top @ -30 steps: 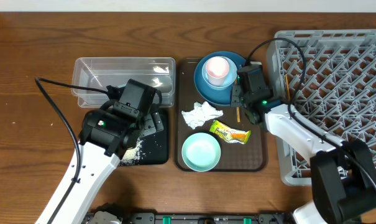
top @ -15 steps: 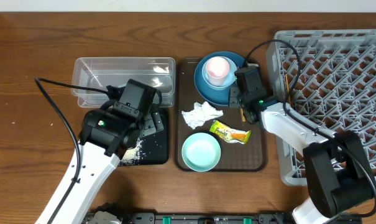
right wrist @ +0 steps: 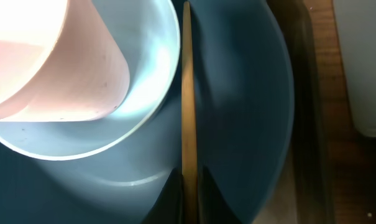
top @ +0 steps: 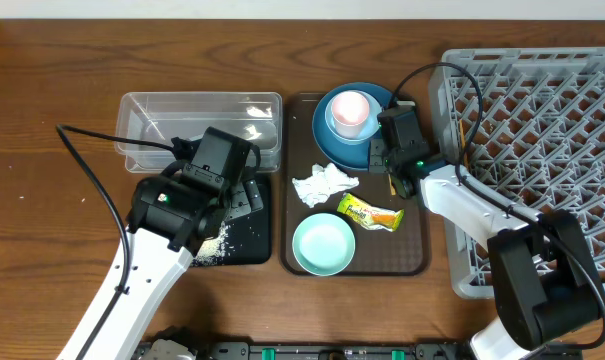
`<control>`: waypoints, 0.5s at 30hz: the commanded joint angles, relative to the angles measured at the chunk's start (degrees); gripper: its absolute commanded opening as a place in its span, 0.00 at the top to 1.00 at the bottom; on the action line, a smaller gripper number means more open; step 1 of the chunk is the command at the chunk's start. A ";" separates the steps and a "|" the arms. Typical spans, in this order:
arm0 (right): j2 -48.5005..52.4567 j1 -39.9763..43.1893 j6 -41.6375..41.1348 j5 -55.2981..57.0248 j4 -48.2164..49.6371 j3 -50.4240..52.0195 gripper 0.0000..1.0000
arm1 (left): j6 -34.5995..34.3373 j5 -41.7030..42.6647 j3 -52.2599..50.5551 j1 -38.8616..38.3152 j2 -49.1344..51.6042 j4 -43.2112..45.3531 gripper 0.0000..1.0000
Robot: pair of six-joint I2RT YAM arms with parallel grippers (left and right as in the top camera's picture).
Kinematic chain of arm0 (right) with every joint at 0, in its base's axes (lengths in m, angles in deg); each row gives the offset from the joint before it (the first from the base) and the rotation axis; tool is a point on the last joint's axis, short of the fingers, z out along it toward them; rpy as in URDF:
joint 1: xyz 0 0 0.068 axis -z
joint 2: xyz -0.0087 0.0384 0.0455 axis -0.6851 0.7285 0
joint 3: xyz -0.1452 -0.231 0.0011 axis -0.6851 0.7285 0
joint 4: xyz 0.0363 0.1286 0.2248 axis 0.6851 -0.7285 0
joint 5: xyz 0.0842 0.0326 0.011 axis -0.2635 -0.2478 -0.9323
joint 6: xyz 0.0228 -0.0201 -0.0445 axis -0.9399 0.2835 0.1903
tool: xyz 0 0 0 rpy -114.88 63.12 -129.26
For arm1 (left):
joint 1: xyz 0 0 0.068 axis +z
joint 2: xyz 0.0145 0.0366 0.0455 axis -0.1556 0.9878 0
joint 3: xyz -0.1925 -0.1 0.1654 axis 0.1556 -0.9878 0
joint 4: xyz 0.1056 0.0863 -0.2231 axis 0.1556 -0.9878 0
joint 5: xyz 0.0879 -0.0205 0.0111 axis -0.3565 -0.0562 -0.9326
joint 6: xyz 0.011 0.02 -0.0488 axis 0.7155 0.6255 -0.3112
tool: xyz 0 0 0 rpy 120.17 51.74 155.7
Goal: Sort waste into correct bins and load items into the dishwasher rack
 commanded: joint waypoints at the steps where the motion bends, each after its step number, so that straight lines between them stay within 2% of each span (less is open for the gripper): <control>1: -0.37 -1.01 2.95 2.19 -0.04 -0.70 0.99 | 0.31 -0.87 0.83 0.35 0.02 -0.17 0.05; 12: -10.03 -0.94 3.15 2.19 -4.00 -0.72 0.99 | 0.31 -0.87 0.83 0.35 0.02 -0.17 0.05; 15: -14.08 -0.70 5.64 2.23 -5.79 -0.70 0.99 | 0.31 -0.87 0.83 0.35 0.02 -0.15 0.05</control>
